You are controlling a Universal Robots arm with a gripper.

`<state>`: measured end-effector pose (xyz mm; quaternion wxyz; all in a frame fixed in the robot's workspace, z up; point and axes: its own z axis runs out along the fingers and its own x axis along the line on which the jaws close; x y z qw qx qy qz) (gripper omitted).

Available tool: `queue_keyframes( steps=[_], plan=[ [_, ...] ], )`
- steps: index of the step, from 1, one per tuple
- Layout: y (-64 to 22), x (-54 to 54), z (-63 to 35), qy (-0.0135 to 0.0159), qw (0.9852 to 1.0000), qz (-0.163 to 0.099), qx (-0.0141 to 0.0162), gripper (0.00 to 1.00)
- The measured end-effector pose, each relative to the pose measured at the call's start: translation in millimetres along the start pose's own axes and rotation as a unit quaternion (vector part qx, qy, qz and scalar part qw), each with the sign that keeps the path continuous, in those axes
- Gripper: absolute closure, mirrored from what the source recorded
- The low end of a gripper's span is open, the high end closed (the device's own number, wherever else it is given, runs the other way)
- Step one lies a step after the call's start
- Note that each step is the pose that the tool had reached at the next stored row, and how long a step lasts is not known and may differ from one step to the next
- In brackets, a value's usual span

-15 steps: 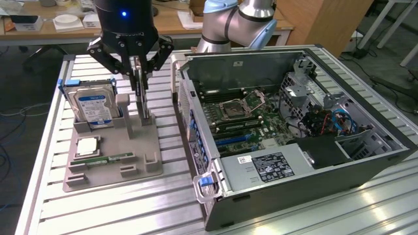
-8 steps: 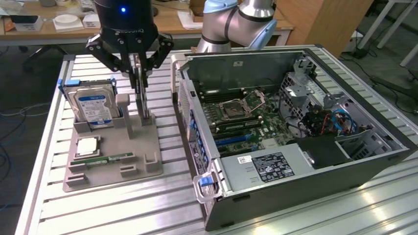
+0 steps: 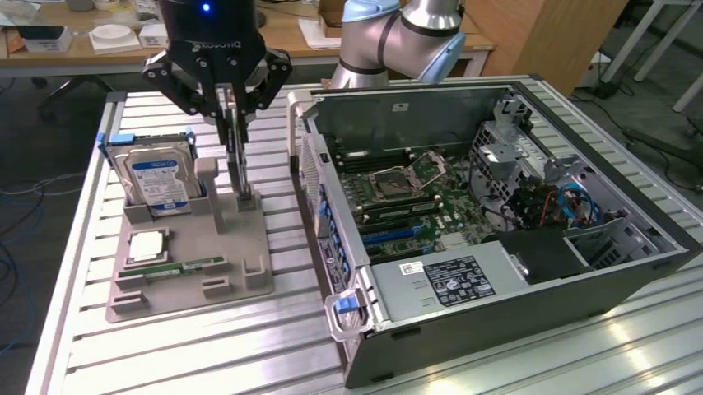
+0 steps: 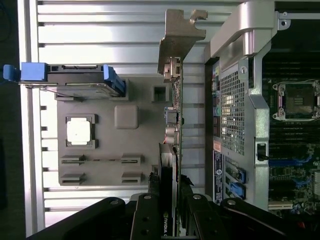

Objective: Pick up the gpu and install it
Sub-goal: 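Pick up the gpu and move the gpu toward the slot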

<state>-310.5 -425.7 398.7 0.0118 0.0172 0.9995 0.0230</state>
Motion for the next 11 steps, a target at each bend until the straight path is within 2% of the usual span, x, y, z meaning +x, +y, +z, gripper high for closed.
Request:
queue_keyframes(
  steps=[11],
  plan=[
    [0.4, -0.2, -8.4, 0.0001, 1.0, 0.0, 0.0, 0.74]
  ],
)
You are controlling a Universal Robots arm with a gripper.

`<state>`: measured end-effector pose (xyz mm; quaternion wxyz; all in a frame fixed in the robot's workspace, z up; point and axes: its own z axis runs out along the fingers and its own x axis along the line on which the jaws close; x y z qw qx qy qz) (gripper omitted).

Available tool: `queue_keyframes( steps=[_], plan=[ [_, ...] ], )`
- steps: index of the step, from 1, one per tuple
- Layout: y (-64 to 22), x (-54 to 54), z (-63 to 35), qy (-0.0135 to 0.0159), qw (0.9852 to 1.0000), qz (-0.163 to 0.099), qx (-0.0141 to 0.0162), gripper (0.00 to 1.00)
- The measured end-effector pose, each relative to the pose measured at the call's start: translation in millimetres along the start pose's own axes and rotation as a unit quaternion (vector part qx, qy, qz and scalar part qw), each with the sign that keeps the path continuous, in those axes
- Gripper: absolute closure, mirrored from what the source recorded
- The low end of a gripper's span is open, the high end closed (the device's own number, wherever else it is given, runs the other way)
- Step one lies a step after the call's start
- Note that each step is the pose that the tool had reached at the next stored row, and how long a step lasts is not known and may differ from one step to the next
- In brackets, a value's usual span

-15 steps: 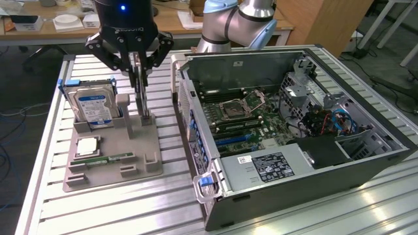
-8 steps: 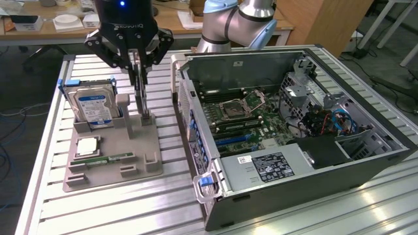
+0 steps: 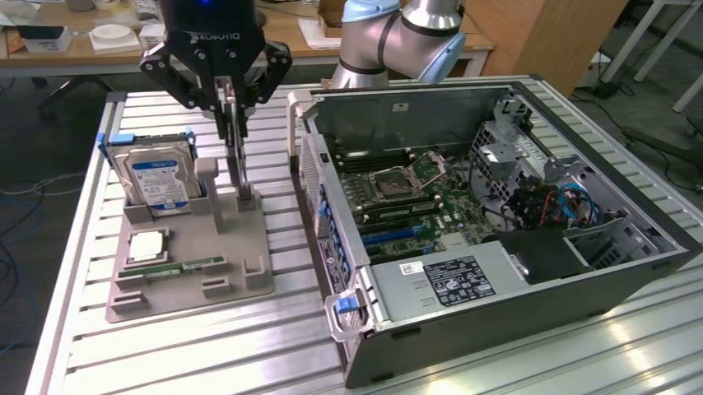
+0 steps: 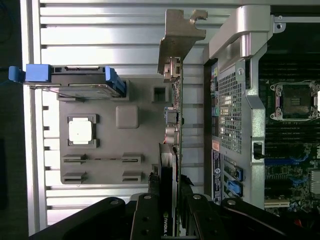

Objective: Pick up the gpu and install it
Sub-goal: 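Pick up the gpu and move the gpu toward the slot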

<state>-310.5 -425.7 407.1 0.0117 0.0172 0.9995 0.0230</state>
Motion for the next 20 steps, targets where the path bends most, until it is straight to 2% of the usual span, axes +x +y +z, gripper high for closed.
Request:
queue_keyframes(
  steps=[20],
  plan=[
    [0.8, -0.4, -17.3, 0.0, 1.0, 0.0, 0.0, 0.74]
  ],
)
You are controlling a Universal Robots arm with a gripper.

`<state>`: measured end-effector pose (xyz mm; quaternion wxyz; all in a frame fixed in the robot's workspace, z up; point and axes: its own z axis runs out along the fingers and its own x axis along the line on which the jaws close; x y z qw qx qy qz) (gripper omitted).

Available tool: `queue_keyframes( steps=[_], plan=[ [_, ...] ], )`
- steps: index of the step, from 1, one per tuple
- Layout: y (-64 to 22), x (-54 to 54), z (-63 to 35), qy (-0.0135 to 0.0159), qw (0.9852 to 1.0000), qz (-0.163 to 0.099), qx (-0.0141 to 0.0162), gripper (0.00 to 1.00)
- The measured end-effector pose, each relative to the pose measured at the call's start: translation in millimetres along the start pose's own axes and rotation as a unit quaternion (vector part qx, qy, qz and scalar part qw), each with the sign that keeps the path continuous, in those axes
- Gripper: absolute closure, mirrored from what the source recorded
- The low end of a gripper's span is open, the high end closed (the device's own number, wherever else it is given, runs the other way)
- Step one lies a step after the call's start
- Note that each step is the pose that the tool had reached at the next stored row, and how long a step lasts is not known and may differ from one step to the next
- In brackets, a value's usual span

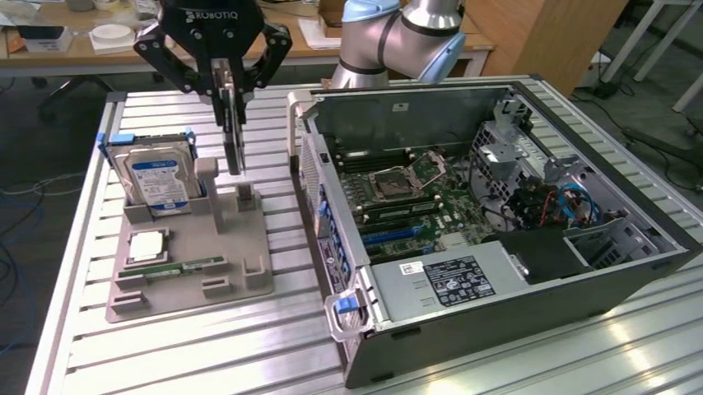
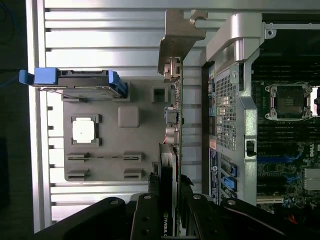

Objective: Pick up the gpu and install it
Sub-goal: 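Pick up the gpu and move the gpu toward the slot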

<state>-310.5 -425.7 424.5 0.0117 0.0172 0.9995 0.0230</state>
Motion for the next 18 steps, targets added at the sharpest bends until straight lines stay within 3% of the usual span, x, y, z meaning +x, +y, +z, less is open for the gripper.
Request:
queue_keyframes(
  steps=[7, 10, 18],
  plan=[
    [0.2, -0.1, -4.2, 0.0, 1.0, 0.0, 0.0, 0.74],
    [0.6, -0.3, -13.3, -0.0001, 1.0, 0.0, 0.0, 0.74],
    [0.7, -1.0, -16.0, 0.0, 1.0, 0.0, 0.0, 0.74]
  ],
)
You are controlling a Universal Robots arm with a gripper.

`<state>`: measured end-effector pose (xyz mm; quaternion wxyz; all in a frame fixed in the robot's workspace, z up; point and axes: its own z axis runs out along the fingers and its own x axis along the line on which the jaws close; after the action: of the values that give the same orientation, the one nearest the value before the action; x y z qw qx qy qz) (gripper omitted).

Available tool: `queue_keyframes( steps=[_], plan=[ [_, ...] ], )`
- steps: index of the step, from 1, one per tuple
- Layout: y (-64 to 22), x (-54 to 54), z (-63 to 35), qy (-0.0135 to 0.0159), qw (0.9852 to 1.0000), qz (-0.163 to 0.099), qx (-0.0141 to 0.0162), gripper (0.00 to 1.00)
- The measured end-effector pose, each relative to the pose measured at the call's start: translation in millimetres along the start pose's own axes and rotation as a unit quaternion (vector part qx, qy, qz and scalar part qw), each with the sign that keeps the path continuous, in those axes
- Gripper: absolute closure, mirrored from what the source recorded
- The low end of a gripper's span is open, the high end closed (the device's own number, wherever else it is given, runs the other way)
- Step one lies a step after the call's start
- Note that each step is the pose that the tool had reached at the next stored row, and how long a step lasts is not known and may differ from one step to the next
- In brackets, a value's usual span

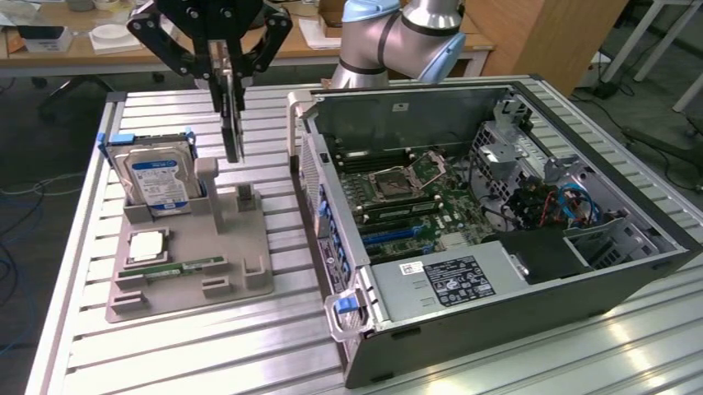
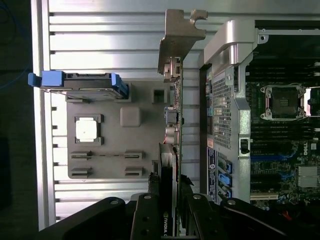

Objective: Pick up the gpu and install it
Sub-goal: 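Pick up the gpu and move the gpu toward the slot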

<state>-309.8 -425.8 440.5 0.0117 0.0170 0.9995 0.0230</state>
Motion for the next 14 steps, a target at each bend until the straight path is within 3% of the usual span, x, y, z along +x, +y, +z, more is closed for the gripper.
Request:
queue_keyframes(
  steps=[14],
  plan=[
    [-1.2, -6.0, 3.7, 0.0, 1.0, 0.0, 0.0, 0.74]
  ],
)
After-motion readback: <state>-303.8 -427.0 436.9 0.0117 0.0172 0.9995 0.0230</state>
